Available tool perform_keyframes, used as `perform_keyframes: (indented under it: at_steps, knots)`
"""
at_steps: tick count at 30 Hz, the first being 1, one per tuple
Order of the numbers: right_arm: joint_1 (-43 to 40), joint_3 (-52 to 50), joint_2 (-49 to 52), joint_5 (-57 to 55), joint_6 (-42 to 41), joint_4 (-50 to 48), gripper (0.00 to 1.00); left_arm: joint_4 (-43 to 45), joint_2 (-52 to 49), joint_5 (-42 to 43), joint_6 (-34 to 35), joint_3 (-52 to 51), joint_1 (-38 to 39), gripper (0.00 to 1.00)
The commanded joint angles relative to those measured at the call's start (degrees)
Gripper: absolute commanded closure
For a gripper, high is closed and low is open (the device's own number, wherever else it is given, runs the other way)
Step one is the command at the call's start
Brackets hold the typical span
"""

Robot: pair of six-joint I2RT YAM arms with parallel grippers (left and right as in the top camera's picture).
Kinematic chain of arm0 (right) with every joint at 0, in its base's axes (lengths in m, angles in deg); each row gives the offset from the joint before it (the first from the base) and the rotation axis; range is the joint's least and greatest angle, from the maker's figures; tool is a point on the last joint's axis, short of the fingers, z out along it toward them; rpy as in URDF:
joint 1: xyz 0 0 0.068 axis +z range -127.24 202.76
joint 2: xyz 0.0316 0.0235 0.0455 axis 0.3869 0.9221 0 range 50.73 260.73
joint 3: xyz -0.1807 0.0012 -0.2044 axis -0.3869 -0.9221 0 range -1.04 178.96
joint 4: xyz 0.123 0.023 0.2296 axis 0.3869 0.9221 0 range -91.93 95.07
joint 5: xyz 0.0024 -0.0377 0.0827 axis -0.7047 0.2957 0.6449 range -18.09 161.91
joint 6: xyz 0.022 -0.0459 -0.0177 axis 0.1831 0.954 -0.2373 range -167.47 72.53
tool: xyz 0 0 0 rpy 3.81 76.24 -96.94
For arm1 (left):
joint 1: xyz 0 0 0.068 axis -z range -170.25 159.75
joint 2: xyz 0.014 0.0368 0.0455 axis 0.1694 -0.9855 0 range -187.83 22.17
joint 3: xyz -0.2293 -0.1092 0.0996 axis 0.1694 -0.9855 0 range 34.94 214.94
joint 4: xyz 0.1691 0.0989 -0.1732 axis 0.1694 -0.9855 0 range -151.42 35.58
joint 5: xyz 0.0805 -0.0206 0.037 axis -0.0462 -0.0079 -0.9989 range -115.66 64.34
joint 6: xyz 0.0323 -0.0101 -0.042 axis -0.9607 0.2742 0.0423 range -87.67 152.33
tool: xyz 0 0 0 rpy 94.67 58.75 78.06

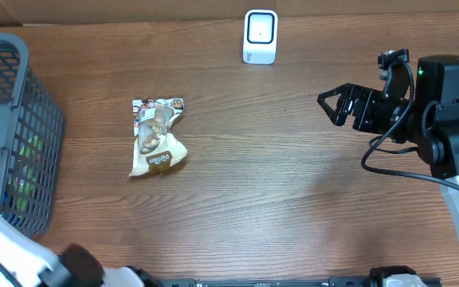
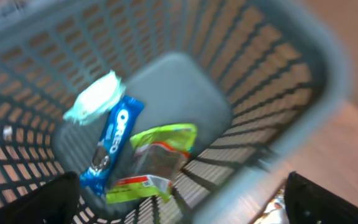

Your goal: Scan the item barcode

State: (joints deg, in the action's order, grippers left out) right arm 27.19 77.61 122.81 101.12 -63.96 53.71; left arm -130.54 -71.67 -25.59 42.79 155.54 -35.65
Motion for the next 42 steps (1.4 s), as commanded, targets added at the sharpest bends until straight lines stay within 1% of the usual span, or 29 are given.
perform_keyframes:
  at_steps: [1,6,10,13,19,23,26,29,30,31,32,33,34,35,36,42]
  knots:
    - [-0.3,1.5,-0.2,0.5,0.0,0.2,0.0,-0.5,-4.5,-1.1,1.2,0.0,-2.7,0.0]
    - [-0.3,1.5,-0.2,0.5,-0.1,0.2,0.0,0.1,-12.2,5.7,1.1,0.0,-6.9,0.0]
    - [-0.3,1.5,-0.2,0.5,-0.1,-0.3,0.0,-0.8,-19.5,11.1,-2.4,0.0,-7.9,0.01]
    - [-0.3,1.5,-0.2,0.5,-0.1,-0.3,0.0,-3.1,-24.7,11.6,-3.2,0.0,-7.5,0.01]
    - [-0.3,1.5,-0.2,0.5,-0.1,0.5,0.0,-6.2,-34.6,11.6,-3.2,0.0,-7.1,0.06]
    - [-0.3,1.5,-0.2,0.5,-0.1,0.4,0.0,-6.8,-37.9,11.8,-3.8,0.0,-7.0,0.07]
    - [-0.3,1.5,-0.2,0.5,-0.1,0.4,0.0,-6.5,-39.1,12.0,-4.3,-0.1,-6.6,0.1]
    - [-0.3,1.5,-0.2,0.5,-0.1,0.5,0.0,-6.4,-39.7,11.9,-5.0,-0.1,-5.7,0.25]
    - [-0.3,1.5,-0.2,0.5,-0.1,0.5,0.0,-6.4,-39.8,12.0,-5.4,-0.1,-5.4,0.32]
    - [-0.3,1.5,-0.2,0.5,-0.1,0.6,0.0,-6.4,-39.8,11.8,-5.4,-0.1,-5.1,0.36]
    - [-0.3,1.5,-0.2,0.5,-0.1,0.7,0.0,-6.4,-39.8,11.8,-5.7,-0.1,-4.8,0.44]
    - [-0.3,1.5,-0.2,0.5,0.0,0.9,0.0,-6.4,-39.8,11.8,-6.0,-0.1,-4.4,0.53]
    - [-0.3,1.5,-0.2,0.5,0.0,1.1,0.0,-6.4,-39.8,11.7,-6.5,-0.1,-4.0,0.67]
    - [-0.3,1.5,-0.2,0.5,0.0,1.2,0.0,-6.4,-39.8,11.5,-6.7,-0.1,-3.7,0.87]
    - [-0.3,1.5,-0.2,0.5,0.0,1.3,0.0,-6.6,-39.8,11.0,-6.6,-0.1,-3.4,0.96]
    - [-0.3,1.5,-0.2,0.5,0.0,1.4,0.0,-7.5,-38.5,12.3,-6.6,0.2,-3.0,0.96]
